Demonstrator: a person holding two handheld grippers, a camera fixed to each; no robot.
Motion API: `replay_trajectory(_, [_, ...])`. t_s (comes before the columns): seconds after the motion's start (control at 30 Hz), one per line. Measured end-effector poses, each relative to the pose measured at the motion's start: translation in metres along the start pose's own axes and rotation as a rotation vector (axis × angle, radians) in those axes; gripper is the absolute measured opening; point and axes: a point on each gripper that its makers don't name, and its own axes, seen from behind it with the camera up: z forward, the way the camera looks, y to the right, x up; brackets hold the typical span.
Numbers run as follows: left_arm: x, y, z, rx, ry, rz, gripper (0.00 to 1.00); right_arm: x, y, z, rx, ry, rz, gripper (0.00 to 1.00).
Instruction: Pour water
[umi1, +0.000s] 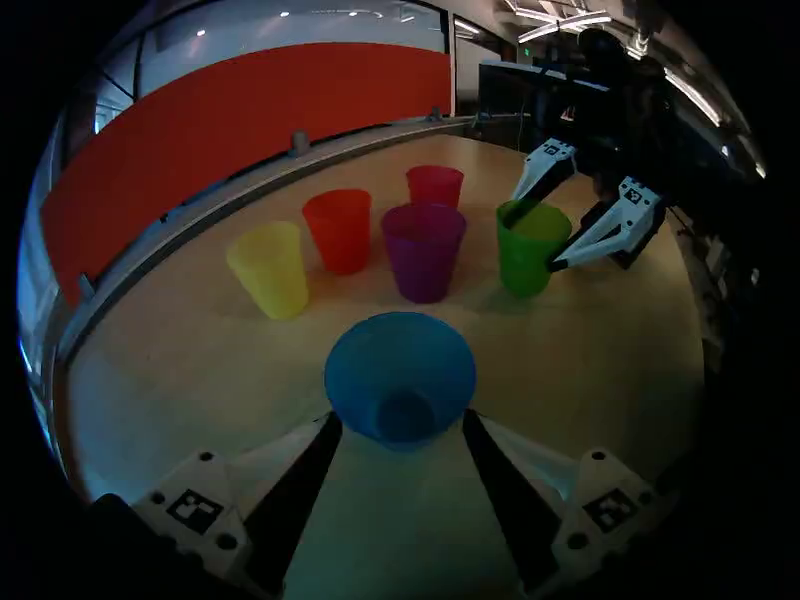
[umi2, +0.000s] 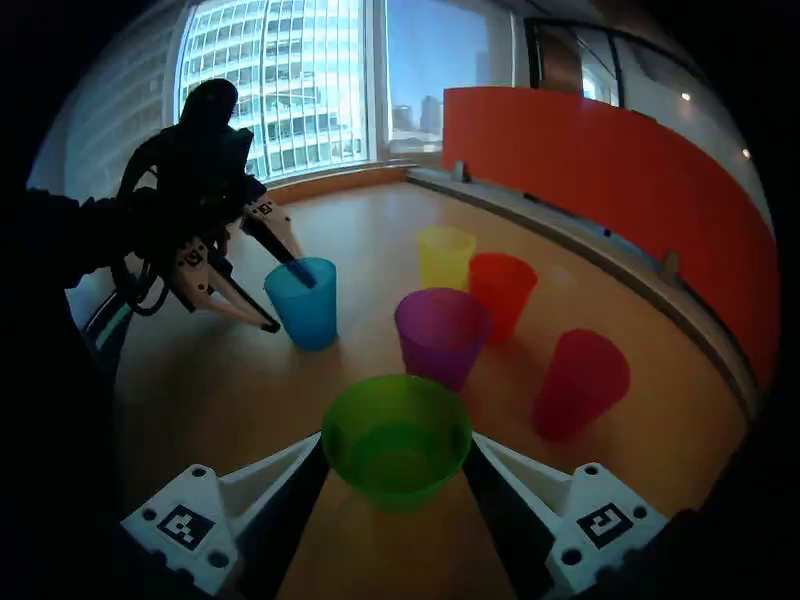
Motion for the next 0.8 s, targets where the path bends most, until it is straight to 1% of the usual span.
replay_trajectory(0.5, [-0.007,0.009,-0.01,-0.012,0.007,-0.008,0.9,-0.004,-0.003,0.003,-0.003,-0.008,-0.001,0.9])
replay_trajectory(0.8, [-0.006,0.009,-0.011,-0.009,0.009,-0.008,0.9,-0.009,-0.002,0.004,-0.007,-0.015,0.007,0.91])
